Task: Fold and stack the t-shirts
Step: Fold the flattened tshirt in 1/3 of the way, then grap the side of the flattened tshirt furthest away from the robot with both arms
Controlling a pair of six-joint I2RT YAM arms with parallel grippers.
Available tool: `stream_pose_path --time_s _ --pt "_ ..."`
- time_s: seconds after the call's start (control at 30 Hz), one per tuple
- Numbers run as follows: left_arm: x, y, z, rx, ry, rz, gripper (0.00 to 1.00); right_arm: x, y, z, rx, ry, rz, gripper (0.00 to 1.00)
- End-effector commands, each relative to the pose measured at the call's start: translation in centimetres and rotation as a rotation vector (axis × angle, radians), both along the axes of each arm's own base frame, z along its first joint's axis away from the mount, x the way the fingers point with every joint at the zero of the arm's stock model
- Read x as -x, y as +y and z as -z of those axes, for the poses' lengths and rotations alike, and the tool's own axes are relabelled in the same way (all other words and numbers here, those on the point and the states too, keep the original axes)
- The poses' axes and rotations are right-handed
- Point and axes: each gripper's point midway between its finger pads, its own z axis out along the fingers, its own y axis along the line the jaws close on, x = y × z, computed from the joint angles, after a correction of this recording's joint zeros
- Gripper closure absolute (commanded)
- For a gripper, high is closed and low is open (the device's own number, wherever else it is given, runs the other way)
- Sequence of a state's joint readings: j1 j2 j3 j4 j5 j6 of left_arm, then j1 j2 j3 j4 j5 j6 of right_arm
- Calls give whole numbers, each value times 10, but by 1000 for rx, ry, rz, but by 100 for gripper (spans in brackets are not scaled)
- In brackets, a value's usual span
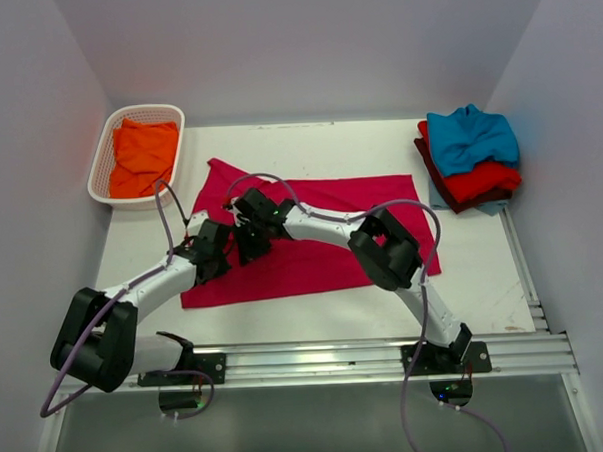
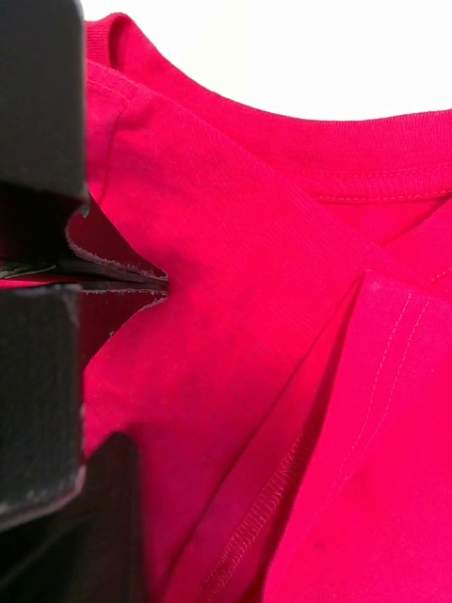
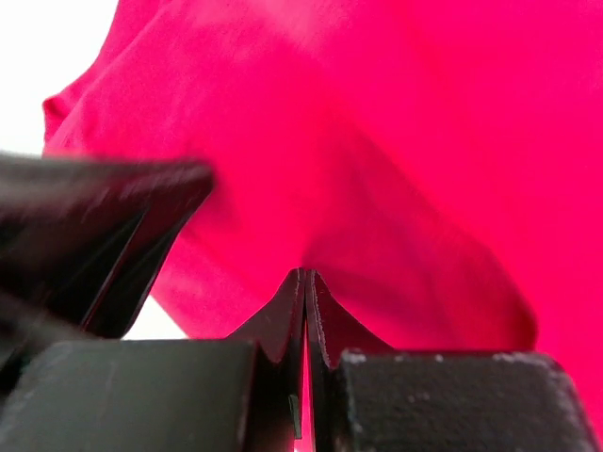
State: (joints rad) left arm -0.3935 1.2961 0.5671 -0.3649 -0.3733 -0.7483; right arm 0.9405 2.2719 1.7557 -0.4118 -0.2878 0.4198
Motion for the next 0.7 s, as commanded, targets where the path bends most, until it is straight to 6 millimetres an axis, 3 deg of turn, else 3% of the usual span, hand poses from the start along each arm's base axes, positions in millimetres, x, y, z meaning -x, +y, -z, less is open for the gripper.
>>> stream_pose_path --time_s 0.0,0.13,0.67 --pt "18 10 6 -41 61 -7 100 -13 12 -6 -22 -3 -14 100" --pt "18 10 6 -40 59 0 100 -36 15 0 -6 -29 5 100" --pt "17 9 5 -37 56 13 100 -102 -24 10 80 -111 109 100"
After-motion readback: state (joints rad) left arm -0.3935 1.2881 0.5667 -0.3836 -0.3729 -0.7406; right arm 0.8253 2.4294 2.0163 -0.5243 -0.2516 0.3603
